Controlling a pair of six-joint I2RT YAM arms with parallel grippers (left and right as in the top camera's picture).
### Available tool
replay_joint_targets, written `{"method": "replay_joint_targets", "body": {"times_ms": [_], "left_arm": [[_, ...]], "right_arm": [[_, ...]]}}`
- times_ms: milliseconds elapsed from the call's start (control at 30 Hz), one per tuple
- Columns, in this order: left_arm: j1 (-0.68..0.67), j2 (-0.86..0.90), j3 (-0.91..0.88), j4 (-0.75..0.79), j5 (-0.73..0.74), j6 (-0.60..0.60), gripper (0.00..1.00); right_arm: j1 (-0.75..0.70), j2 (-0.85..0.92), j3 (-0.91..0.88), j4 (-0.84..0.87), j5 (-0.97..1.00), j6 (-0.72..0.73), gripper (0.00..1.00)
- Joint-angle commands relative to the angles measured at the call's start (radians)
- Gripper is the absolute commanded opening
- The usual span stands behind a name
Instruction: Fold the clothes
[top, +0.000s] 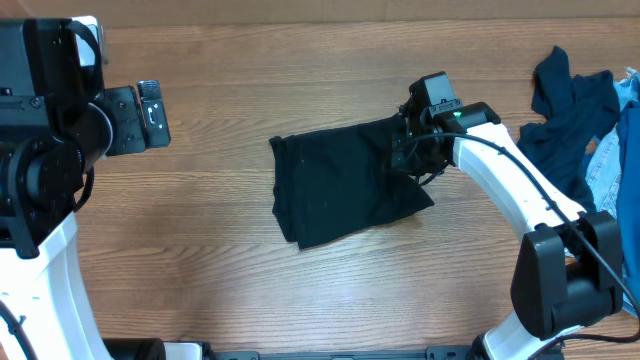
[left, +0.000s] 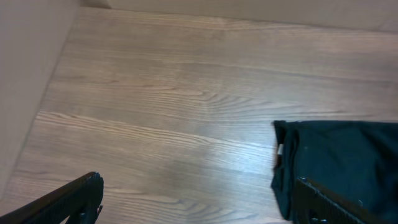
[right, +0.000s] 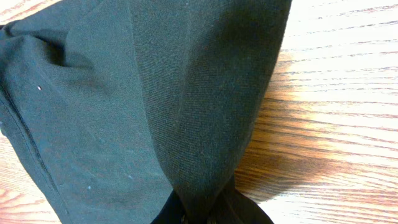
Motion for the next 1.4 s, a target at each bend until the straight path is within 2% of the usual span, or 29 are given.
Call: {"method": "replay_joint_targets", "body": {"times_ms": [0, 33, 100, 133, 167, 200, 233, 333, 400, 500, 633, 933, 1167, 1367], "left_arm": [[0.002, 0.014, 0.0, 0.074, 0.285, -0.069, 1.0], [-0.002, 0.048, -0.008, 0.1, 0.391, -0.07, 1.0], [-0.029, 0.141, -0.063, 0.119, 0.429, -0.129, 0.99], [-0.051, 0.208, -0.114, 0.136, 0.443, -0.175, 0.83], [-0.076, 0.273, -0.177, 0.17, 0.5, -0.19, 0.6], [-0.111, 0.342, -0.263, 0.239, 0.613, -0.19, 0.45], [-0.145, 0.399, -0.338, 0.313, 0.699, -0.197, 0.38], [-0.278, 0.537, -0.521, 0.578, 0.803, -0.308, 0.26], [-0.372, 0.587, -0.57, 0.712, 0.809, -0.394, 0.04], [-0.463, 0.638, -0.586, 0.763, 0.746, -0.504, 0.04], [-0.505, 0.686, -0.586, 0.819, 0.686, -0.544, 0.04], [-0.486, 0.694, -0.586, 0.738, 0.539, -0.521, 0.04], [-0.476, 0.822, -0.586, 0.83, 0.451, -0.571, 0.04], [-0.474, 0.89, -0.584, 0.896, 0.47, -0.57, 0.04]], "right_arm": [[-0.002, -0.023, 0.023, 0.002, 0.01, 0.007, 0.04], [-0.002, -0.023, 0.023, 0.002, 0.01, 0.007, 0.04], [-0.002, -0.023, 0.023, 0.002, 0.01, 0.008, 0.04], [-0.002, -0.023, 0.023, 0.002, 0.01, 0.008, 0.04], [-0.002, -0.023, 0.023, 0.002, 0.01, 0.011, 0.04], [-0.005, -0.023, 0.023, 0.002, 0.01, 0.016, 0.04], [-0.01, -0.023, 0.023, 0.001, 0.01, 0.032, 0.04], [-0.032, -0.023, 0.023, -0.009, -0.016, 0.038, 0.04], [-0.033, -0.023, 0.023, -0.018, -0.016, 0.037, 0.04], [-0.033, -0.023, 0.023, -0.018, -0.016, 0.037, 0.04], [-0.033, -0.023, 0.023, -0.021, -0.016, 0.037, 0.04], [-0.033, -0.023, 0.023, -0.024, -0.015, 0.037, 0.04], [-0.033, -0.023, 0.023, -0.036, -0.015, 0.037, 0.04], [-0.032, -0.071, 0.028, -0.033, -0.014, 0.003, 0.04]]}}
